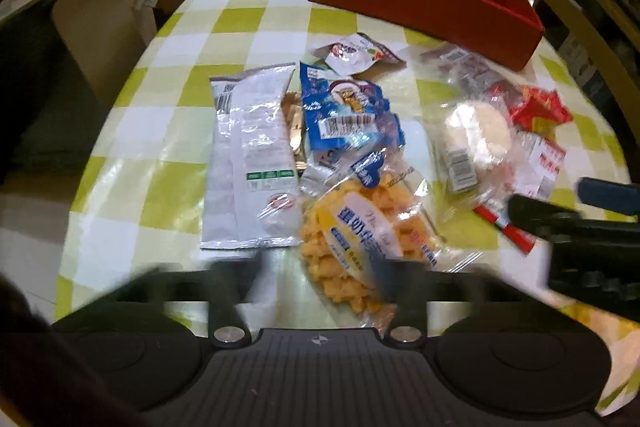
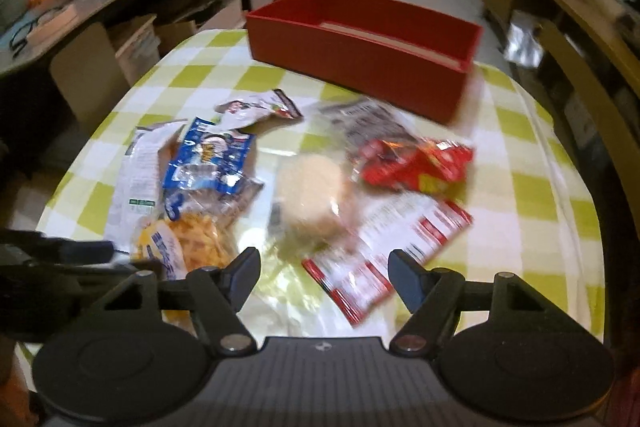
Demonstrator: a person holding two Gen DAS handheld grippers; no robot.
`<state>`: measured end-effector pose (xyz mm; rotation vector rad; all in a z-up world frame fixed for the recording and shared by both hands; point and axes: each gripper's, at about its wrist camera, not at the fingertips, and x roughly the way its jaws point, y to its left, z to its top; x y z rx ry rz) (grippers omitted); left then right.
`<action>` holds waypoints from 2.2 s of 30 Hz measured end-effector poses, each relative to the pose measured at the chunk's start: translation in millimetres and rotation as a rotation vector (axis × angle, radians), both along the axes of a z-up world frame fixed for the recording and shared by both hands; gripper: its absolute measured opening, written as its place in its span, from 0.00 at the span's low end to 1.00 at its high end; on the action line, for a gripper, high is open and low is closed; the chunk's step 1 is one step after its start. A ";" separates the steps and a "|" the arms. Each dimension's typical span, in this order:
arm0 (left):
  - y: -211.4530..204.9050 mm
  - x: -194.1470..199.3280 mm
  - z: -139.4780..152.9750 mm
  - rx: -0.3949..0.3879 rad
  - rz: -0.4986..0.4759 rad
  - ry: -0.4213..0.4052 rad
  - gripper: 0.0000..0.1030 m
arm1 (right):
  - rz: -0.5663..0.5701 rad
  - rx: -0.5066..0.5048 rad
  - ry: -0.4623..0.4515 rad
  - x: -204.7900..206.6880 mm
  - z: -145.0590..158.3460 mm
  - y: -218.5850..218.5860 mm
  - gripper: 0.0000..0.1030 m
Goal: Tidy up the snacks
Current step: 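Lower the left tool onto the yellow waffle pack while the right tool reaches the clear bun bag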
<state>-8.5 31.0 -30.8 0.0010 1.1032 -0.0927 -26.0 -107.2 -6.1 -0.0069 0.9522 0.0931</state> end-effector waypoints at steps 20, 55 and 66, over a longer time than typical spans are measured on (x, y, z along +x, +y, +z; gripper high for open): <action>-3.7 6.0 -20.3 -0.026 0.022 0.082 0.94 | 0.130 -0.069 0.101 47.0 -49.2 26.3 0.72; -11.4 7.3 -35.4 -0.015 -0.018 0.138 0.96 | 0.177 -0.115 0.050 33.6 -43.2 28.1 0.70; -10.0 6.9 -34.8 -0.017 -0.010 0.129 0.92 | 0.164 -0.108 0.034 32.3 -37.0 23.9 0.70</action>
